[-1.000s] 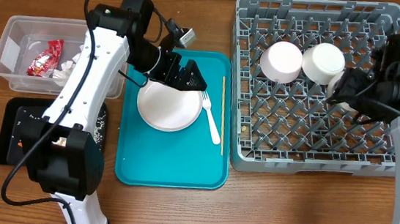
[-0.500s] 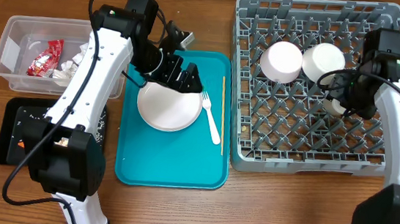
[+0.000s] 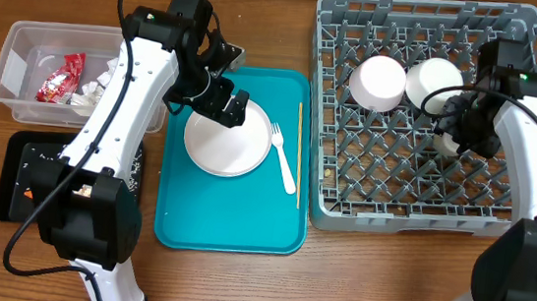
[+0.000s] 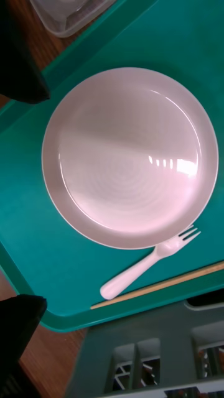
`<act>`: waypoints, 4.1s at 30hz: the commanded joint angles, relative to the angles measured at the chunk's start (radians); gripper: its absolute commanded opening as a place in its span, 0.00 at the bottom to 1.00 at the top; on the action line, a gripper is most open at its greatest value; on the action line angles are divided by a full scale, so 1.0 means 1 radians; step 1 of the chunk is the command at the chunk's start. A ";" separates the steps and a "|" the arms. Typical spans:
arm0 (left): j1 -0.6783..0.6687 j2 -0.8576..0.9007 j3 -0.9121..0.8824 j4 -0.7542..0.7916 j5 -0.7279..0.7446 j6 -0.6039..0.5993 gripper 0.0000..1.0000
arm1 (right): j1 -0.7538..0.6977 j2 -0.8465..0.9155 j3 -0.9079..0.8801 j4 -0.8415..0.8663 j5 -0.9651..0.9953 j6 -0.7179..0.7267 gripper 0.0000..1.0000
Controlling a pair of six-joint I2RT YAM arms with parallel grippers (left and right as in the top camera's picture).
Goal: Sort waste into correct bins and load items into the dishwasher
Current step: 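Open the left gripper and carry the cup right over the rack, then lower the cup upside down into the rack's right area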
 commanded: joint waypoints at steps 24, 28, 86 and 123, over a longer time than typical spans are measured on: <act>-0.006 -0.026 0.021 0.000 -0.026 -0.014 1.00 | -0.106 0.003 -0.051 0.061 -0.161 -0.051 0.28; -0.006 -0.026 0.021 0.000 -0.026 -0.014 1.00 | -0.106 0.003 -0.091 0.111 -0.161 -0.051 0.28; -0.006 -0.026 0.021 0.000 -0.026 -0.014 1.00 | -0.100 0.002 0.156 -0.220 -0.273 -0.052 0.04; -0.006 -0.026 0.021 0.000 -0.026 -0.013 1.00 | -0.089 0.003 -0.113 0.175 -0.061 -0.017 0.10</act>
